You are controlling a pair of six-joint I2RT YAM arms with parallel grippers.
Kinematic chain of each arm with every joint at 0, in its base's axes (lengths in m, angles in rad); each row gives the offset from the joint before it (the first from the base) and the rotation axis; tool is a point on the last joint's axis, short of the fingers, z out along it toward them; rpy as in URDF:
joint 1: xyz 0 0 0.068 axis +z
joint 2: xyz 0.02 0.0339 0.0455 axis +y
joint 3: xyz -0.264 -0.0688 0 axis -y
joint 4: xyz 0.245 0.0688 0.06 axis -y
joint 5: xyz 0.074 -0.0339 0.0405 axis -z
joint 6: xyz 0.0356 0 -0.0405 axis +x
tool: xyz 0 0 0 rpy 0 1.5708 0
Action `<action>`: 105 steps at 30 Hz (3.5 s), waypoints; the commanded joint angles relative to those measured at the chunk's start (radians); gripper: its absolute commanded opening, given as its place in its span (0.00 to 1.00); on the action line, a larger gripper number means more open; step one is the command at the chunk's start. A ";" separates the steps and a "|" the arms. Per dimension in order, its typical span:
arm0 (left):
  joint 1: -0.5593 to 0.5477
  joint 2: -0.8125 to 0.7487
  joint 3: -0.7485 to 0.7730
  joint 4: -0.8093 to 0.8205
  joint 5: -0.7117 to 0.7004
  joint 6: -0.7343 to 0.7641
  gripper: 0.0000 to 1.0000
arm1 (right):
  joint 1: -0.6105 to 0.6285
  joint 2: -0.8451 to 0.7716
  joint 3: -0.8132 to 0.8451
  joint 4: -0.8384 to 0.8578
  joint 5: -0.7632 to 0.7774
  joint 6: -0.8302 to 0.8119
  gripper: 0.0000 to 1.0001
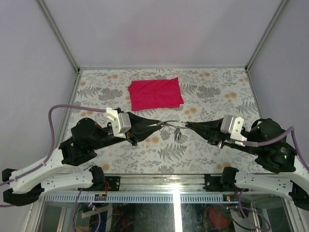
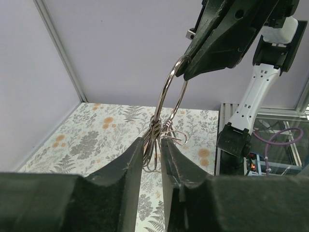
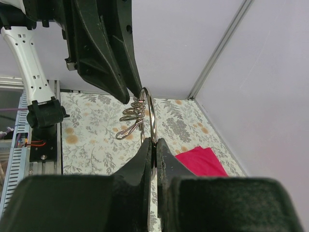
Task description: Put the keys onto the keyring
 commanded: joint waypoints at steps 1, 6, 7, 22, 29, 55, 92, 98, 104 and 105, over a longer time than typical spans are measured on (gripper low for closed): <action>0.002 0.003 0.033 0.006 -0.017 0.011 0.26 | 0.002 -0.011 0.006 0.067 0.011 0.007 0.00; 0.002 0.006 0.034 0.003 -0.019 0.014 0.32 | 0.002 -0.014 0.006 0.065 0.008 0.012 0.00; 0.002 0.008 0.034 0.003 -0.018 0.014 0.32 | 0.002 -0.015 0.007 0.065 0.008 0.013 0.00; 0.002 0.025 0.053 -0.024 -0.007 0.027 0.12 | 0.002 -0.025 0.004 0.062 0.004 0.014 0.00; 0.002 0.030 0.069 -0.061 -0.009 0.041 0.06 | 0.002 -0.029 0.001 0.064 0.009 0.013 0.00; 0.002 0.070 0.169 -0.168 0.013 0.097 0.00 | 0.002 0.000 0.001 0.034 -0.002 0.004 0.01; 0.001 0.104 0.218 -0.245 0.017 0.120 0.00 | 0.002 -0.004 -0.001 0.010 0.076 0.011 0.00; 0.002 0.102 0.213 -0.248 0.017 0.119 0.00 | 0.002 -0.003 0.038 -0.011 0.105 0.025 0.00; 0.003 0.100 0.218 -0.244 0.017 0.120 0.00 | 0.002 0.007 0.028 -0.048 0.104 0.014 0.00; 0.003 0.100 0.220 -0.244 0.018 0.120 0.00 | 0.002 0.009 0.026 -0.051 0.104 0.015 0.00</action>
